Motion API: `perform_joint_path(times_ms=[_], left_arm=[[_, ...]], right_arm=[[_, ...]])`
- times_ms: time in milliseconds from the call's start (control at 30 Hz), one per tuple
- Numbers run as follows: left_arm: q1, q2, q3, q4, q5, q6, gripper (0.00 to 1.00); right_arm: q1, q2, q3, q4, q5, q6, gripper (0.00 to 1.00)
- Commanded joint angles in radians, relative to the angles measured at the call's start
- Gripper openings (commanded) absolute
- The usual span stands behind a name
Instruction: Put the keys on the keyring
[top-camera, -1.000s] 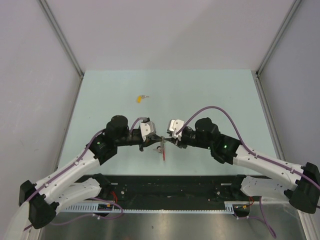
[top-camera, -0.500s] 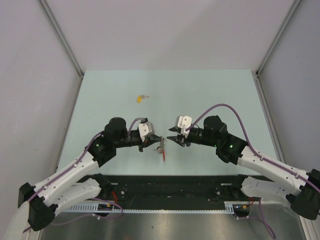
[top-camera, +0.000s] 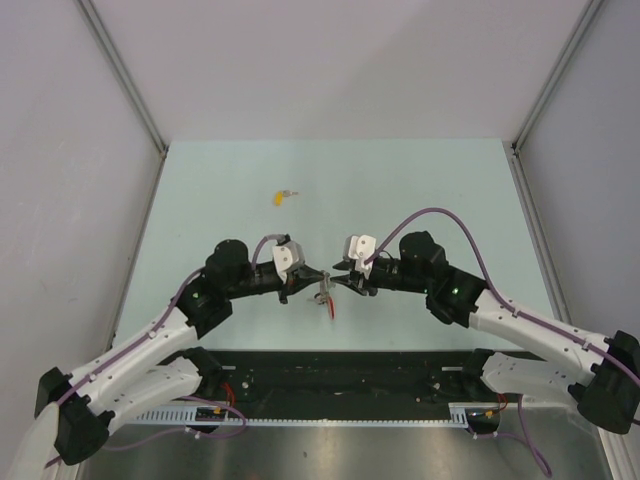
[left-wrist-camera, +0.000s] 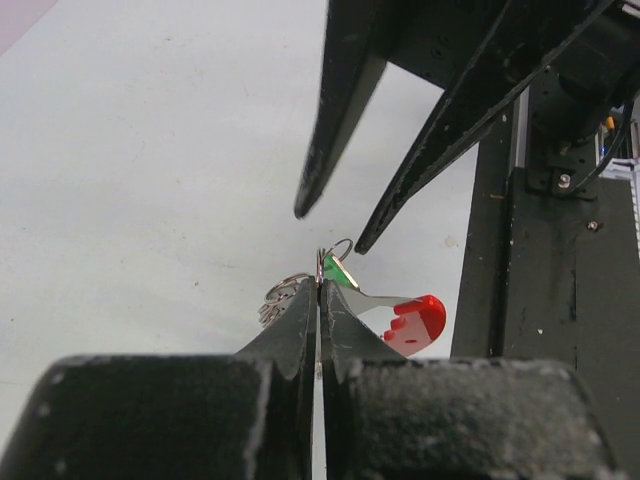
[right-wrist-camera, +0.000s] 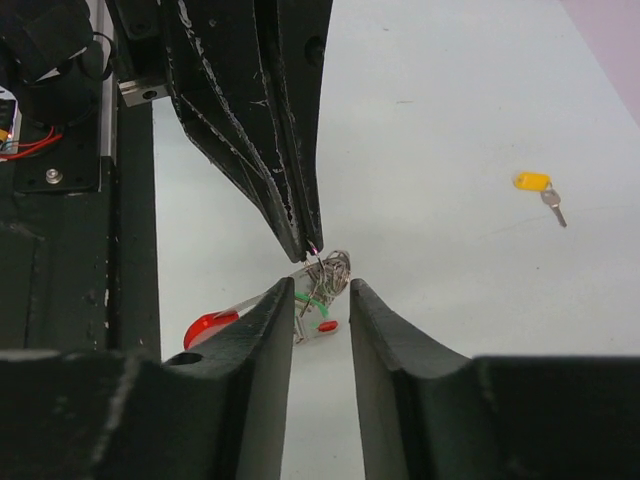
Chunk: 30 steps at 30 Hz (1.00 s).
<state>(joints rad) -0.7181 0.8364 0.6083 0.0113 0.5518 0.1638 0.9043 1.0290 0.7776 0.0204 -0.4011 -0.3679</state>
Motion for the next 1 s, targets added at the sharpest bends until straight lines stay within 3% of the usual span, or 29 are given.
perform_joint_path(times_ms=[0, 267, 400, 633, 967], left_arm=[[-0.006, -0.029, -0.008, 0.11, -0.003, -0.043, 0.0], [-0.006, -0.043, -0.01, 0.122, -0.027, -0.047, 0.0], [-0.006, -0.054, -0.033, 0.17, -0.056, -0.082, 0.0], [-0.006, -0.08, -0.11, 0.341, -0.115, -0.184, 0.0], [-0.015, -0.085, -0.212, 0.65, -0.199, -0.352, 0.0]], right_arm=[[0.005, 0.017, -0.001, 0.041, 0.016, -0.006, 0.3], [0.007, 0.034, 0.002, 0.039, 0.011, -0.008, 0.15], [0.007, 0.036, 0.002, 0.036, 0.013, -0.008, 0.0], [0.025, 0.039, 0.005, 0.038, 0.045, -0.019, 0.0], [0.091, 0.065, 0.003, 0.072, 0.223, -0.025, 0.0]])
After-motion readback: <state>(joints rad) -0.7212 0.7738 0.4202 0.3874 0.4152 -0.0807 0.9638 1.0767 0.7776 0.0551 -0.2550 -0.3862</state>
